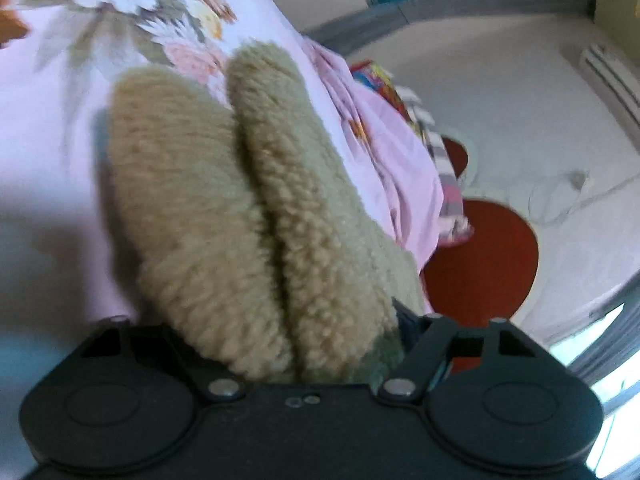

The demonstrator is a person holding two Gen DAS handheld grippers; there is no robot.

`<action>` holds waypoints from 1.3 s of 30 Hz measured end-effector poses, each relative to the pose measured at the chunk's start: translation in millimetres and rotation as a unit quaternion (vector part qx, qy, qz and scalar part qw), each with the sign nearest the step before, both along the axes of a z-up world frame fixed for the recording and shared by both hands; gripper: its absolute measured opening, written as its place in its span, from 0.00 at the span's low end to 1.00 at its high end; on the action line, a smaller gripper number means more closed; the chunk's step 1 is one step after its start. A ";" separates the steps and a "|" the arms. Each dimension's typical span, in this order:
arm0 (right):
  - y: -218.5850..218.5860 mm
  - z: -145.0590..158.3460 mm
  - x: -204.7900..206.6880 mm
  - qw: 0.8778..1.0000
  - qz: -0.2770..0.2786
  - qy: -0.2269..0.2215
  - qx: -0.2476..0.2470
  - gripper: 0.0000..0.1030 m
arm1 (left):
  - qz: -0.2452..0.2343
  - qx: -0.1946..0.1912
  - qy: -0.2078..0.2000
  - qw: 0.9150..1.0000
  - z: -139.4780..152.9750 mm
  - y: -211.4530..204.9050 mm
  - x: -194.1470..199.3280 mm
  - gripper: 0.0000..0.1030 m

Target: Fold small clothes

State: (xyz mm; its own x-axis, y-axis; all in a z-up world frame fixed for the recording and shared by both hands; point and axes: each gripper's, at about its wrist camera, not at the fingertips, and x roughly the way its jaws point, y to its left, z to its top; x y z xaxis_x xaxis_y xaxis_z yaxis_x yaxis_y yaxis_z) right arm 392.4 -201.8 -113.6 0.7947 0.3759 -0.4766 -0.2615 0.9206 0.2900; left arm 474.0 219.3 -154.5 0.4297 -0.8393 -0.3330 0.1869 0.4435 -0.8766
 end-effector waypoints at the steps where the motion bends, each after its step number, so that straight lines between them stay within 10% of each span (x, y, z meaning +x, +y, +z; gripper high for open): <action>1: -0.8 1.0 0.4 1.000 0.001 0.003 0.002 0.35 | 0.008 -0.003 0.004 1.000 -0.7 3.5 -0.8 0.54; 12: 16.3 6.9 5.1 0.998 -0.022 0.002 -0.061 0.35 | 0.044 0.030 -0.010 0.999 2.4 -9.8 -6.1 0.52; 14: 14.9 15.0 0.7 0.998 -0.032 -0.008 -0.058 0.50 | 0.050 0.029 -0.023 0.998 13.8 -13.2 -7.1 0.47; 16: 6.1 21.6 -13.6 0.996 -0.060 -0.034 -0.050 0.98 | 0.051 0.029 -0.031 0.998 25.9 -15.2 -9.7 0.47; 27: -87.7 25.9 -73.5 0.987 -0.150 -0.051 0.017 1.00 | 0.032 0.114 -0.050 0.992 117.0 -114.0 -5.2 0.46; 39: -207.7 14.7 -130.1 0.977 -0.202 -0.039 0.064 1.00 | 0.041 0.331 -0.064 0.940 153.9 -318.2 3.3 0.46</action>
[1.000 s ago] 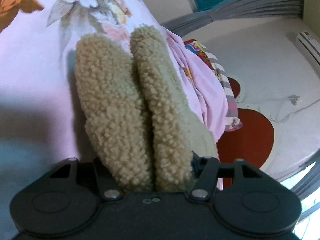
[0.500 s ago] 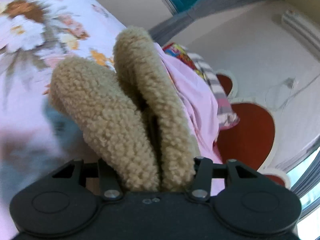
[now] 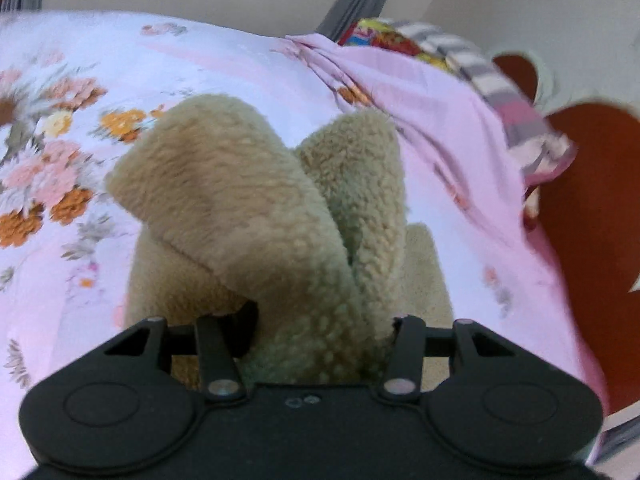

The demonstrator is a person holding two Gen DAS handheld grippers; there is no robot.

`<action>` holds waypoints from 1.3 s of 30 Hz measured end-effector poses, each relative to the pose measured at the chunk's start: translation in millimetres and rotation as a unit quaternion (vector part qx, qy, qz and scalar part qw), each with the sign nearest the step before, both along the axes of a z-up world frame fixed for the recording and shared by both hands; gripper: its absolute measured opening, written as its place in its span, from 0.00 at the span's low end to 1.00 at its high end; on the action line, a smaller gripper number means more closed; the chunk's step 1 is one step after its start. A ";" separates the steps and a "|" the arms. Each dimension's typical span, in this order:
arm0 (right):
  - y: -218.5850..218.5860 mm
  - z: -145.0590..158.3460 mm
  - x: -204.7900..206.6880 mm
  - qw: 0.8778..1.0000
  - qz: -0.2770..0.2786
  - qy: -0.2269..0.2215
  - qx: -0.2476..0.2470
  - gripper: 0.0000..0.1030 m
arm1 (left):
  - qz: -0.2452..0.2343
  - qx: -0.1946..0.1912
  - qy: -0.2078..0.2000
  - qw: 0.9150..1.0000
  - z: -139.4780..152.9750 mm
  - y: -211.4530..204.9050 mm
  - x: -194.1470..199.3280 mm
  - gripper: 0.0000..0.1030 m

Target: Fold small clothes

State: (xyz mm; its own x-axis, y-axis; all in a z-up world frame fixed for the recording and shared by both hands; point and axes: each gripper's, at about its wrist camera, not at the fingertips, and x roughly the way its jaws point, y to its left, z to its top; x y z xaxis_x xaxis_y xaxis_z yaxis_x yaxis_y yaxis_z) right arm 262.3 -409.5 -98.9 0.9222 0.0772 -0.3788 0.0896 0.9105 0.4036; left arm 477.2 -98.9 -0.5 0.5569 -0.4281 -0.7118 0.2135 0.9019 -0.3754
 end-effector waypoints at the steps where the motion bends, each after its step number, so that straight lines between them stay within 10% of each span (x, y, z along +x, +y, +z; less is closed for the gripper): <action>1: -11.2 -3.9 -5.4 1.000 -0.006 0.004 0.008 1.00 | -0.004 0.023 -0.011 1.000 -1.0 -20.1 -2.3 0.47; 11: -70.0 -4.0 -54.2 0.998 -0.062 0.012 0.022 1.00 | -0.050 0.118 -0.119 0.985 -18.3 -157.7 -38.2 0.73; 23: -70.8 26.0 -60.5 0.998 -0.068 0.010 0.013 1.00 | -0.235 -0.047 -0.066 0.969 -8.6 -144.5 -50.6 0.77; 25: -72.2 32.4 -66.4 0.997 -0.071 0.002 0.006 1.00 | -0.186 -0.063 -0.117 0.973 12.4 -91.9 -76.5 0.75; 29: -66.8 29.9 -57.7 0.998 -0.066 0.005 0.022 1.00 | -0.051 0.022 -0.198 0.979 10.7 21.6 -114.1 0.76; 34: -25.4 34.3 -43.7 1.000 -0.019 0.007 0.023 1.00 | 0.065 -0.002 -0.085 0.994 -66.7 99.5 -76.5 0.78; 39: 8.3 47.0 -43.8 1.000 0.017 -0.008 -0.019 1.00 | 0.067 -0.017 -0.100 0.993 -68.4 110.7 -76.6 0.76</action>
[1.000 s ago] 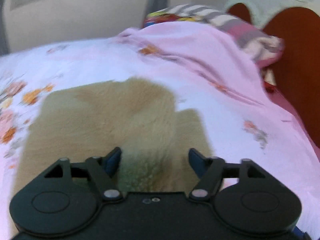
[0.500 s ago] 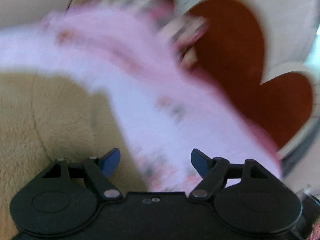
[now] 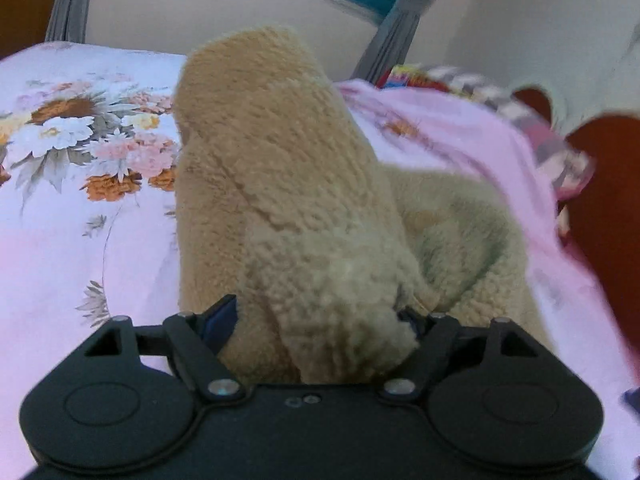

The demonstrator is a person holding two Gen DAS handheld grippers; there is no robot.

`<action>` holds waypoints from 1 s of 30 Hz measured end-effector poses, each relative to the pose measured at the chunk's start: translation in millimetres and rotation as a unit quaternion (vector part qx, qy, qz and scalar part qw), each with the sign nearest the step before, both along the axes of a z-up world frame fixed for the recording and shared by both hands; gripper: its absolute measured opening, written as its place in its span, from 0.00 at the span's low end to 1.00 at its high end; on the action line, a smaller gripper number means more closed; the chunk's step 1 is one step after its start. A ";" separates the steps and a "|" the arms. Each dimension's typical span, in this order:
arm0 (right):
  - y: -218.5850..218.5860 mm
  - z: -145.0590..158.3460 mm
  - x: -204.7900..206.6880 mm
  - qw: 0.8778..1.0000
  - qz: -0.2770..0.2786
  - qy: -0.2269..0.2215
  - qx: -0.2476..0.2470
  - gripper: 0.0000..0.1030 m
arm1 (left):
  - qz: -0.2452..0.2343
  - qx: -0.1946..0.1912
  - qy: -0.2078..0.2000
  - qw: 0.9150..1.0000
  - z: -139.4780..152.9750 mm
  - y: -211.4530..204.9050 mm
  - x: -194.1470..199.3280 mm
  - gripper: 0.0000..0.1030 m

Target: Fold small clothes

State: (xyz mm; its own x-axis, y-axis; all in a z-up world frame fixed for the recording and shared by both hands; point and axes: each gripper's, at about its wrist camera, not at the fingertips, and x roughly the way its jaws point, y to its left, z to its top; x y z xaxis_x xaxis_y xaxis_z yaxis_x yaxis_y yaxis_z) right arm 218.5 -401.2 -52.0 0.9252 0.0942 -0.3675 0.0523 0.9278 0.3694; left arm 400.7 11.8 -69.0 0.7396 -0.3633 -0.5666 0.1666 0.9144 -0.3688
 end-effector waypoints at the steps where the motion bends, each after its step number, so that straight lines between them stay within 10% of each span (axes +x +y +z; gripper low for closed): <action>1: 3.1 0.3 1.7 1.000 0.002 0.000 -0.004 1.00 | 0.006 -0.028 -0.011 1.000 3.4 12.3 -5.6 0.76; 10: 19.7 -9.3 19.2 1.000 0.006 0.013 -0.007 1.00 | -0.090 0.010 0.039 0.995 22.8 -2.5 40.1 0.70; 12: 18.2 -12.1 21.5 1.000 -0.003 0.012 -0.002 1.00 | -0.117 0.002 0.028 0.993 29.3 -12.4 35.1 0.64; 14: 14.1 -15.6 24.4 1.000 -0.008 0.012 0.008 1.00 | -0.145 -0.004 0.012 0.989 39.3 -28.7 23.8 0.34; 18: 4.9 -22.3 26.9 0.999 -0.007 0.017 0.033 1.00 | -0.178 0.037 -0.004 0.983 46.6 -88.7 28.3 0.32; 23: -4.1 -9.0 30.1 0.993 0.012 -0.023 0.118 1.00 | -0.239 0.096 -0.023 0.966 25.3 -144.5 31.6 0.32; 30: -1.0 -16.7 100.4 0.957 0.053 0.045 0.281 1.00 | -0.275 0.145 -0.067 0.948 15.8 -156.9 7.7 0.40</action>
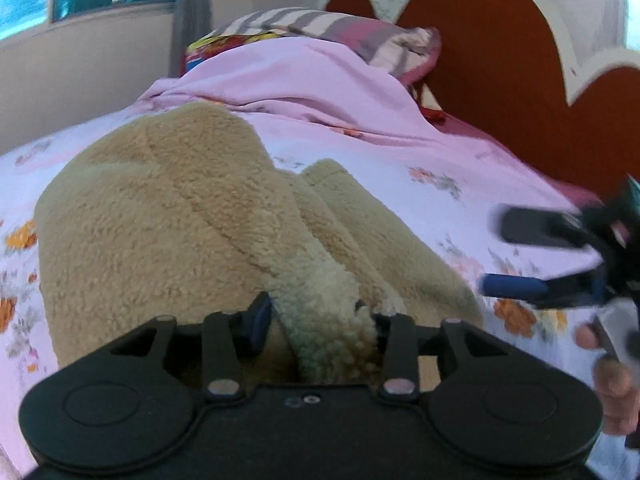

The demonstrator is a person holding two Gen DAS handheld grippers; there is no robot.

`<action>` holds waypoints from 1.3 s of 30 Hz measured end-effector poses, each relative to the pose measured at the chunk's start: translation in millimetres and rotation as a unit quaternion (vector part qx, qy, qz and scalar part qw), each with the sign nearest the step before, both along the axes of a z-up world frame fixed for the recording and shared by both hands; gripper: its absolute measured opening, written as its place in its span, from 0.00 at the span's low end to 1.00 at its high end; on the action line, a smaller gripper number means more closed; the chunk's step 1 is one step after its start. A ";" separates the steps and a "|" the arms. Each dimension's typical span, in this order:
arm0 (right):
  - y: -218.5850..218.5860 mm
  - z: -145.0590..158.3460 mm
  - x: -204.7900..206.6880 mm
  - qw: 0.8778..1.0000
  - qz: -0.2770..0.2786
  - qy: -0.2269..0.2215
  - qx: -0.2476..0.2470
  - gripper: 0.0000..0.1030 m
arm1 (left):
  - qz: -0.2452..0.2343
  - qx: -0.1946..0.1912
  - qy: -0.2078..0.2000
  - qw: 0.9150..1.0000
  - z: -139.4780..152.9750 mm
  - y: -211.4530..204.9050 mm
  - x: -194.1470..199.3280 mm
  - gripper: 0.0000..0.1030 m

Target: Fold small clothes

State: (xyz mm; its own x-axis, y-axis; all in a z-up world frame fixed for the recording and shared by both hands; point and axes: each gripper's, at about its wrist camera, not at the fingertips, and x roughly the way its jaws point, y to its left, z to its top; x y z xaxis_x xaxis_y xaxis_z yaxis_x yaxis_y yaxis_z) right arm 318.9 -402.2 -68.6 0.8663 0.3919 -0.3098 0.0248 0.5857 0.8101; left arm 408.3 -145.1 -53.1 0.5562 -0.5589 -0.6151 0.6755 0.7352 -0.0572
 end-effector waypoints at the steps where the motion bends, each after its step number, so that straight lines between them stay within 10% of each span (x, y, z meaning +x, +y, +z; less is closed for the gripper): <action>1: 3.2 -2.1 5.9 1.000 0.007 0.005 0.006 1.00 | -0.010 0.007 -0.003 1.000 -1.1 -3.4 -2.1 0.44; 11: 10.4 -18.0 39.5 0.992 0.063 0.061 0.090 1.00 | -0.035 0.019 -0.041 0.998 -8.0 -11.9 -14.1 0.69; 28: 27.1 -24.2 83.0 0.988 0.097 0.115 0.039 0.99 | -0.073 0.062 -0.075 0.993 -7.4 -11.1 -23.8 0.78; 31: 22.3 -23.9 82.1 0.989 0.097 0.111 0.033 0.40 | -0.066 0.027 -0.044 0.996 2.4 10.6 -20.0 0.79; 39: 28.0 -8.2 75.4 0.991 0.105 0.082 -0.015 0.29 | 0.043 -0.055 -0.053 0.996 -1.5 110.3 -95.9 0.79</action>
